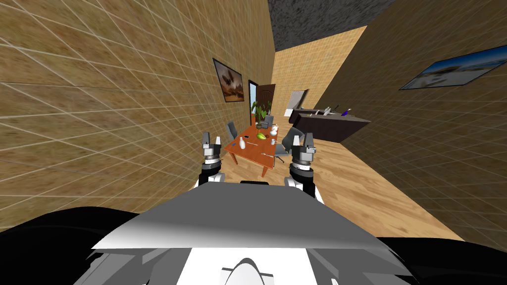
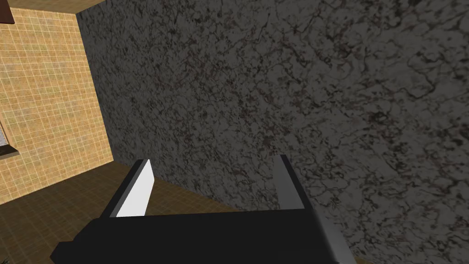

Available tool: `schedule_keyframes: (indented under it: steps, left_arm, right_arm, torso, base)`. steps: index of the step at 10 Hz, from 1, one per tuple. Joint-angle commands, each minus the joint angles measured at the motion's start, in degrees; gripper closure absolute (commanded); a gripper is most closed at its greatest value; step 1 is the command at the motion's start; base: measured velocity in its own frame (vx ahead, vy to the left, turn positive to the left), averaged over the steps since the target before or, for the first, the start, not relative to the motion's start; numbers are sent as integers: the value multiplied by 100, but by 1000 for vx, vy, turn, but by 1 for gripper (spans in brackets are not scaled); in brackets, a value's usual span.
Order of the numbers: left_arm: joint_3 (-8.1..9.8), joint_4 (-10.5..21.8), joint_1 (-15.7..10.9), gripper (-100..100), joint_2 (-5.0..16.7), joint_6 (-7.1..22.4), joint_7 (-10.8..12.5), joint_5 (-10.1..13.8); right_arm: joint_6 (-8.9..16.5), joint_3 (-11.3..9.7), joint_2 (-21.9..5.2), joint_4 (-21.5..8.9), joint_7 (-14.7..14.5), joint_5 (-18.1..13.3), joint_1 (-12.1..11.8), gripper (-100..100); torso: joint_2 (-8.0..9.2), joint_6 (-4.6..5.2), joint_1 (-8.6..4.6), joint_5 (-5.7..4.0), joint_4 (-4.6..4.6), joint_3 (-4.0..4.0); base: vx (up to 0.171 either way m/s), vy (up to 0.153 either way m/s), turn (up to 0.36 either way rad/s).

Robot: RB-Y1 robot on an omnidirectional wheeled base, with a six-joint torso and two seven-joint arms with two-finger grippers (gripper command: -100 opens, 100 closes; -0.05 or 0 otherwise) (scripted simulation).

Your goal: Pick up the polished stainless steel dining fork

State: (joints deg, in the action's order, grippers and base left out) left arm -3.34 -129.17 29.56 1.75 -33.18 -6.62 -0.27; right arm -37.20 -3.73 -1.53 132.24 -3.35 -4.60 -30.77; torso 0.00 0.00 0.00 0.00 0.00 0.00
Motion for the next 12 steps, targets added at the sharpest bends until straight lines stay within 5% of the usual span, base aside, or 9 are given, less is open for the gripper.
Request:
schedule_keyframes:
  steps: [1,12]
  left_arm:
    - [0,0,0,0,0,0,0,0]
    - [1,0,0,0,1,0,0,0]
  right_arm:
    - [11,58,-236,-83,-4,-43,56,-100]
    - [253,662,-1661,-1375,-147,-604,553,-100]
  torso:
    - [0,0,0,0,0,0]
    - [27,2,-25,-6,7,16]
  base:
    - [-33,-26,43]
    - [-89,-66,97]
